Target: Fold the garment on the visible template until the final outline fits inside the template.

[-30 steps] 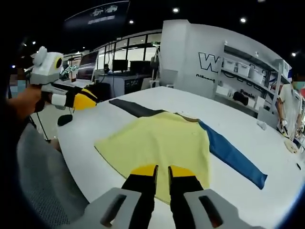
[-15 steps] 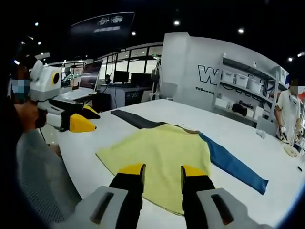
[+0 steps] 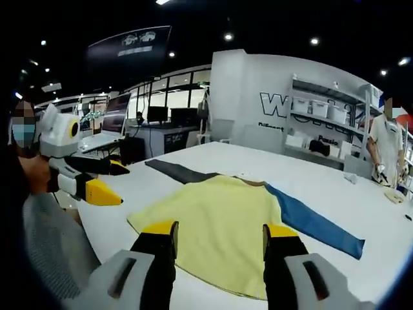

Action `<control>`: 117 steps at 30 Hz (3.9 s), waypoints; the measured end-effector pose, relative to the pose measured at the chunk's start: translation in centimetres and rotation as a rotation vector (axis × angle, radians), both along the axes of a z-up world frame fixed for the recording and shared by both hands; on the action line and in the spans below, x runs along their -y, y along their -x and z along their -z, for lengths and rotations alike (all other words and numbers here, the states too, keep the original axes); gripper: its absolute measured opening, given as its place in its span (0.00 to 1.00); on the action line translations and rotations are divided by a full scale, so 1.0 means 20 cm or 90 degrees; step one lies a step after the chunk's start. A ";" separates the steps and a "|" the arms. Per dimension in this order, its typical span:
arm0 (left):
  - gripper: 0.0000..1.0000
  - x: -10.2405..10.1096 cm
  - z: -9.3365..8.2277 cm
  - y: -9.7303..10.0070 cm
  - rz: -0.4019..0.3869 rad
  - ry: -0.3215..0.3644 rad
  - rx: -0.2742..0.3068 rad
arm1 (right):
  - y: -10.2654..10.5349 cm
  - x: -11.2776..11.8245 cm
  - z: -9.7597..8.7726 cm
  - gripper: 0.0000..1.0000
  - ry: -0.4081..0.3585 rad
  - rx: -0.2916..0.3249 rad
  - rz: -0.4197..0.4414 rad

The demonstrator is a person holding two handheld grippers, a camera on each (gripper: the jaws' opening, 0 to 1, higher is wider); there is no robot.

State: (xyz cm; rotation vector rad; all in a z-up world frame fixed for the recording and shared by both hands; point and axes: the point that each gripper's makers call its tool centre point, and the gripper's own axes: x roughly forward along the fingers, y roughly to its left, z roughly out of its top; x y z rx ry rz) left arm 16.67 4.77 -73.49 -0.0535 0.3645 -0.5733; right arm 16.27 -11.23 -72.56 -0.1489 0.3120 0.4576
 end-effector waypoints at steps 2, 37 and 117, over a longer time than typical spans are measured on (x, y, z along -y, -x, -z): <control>0.84 0.00 0.00 0.00 0.002 0.002 -0.002 | 0.00 -0.01 0.00 0.54 -0.002 -0.001 -0.003; 0.87 0.06 0.16 0.01 0.037 0.006 -0.099 | -0.76 -0.19 -0.28 0.49 0.068 0.033 -0.103; 0.00 0.01 0.65 -0.23 0.037 -0.116 -0.294 | -2.03 -0.61 0.63 0.22 0.140 -0.190 -0.198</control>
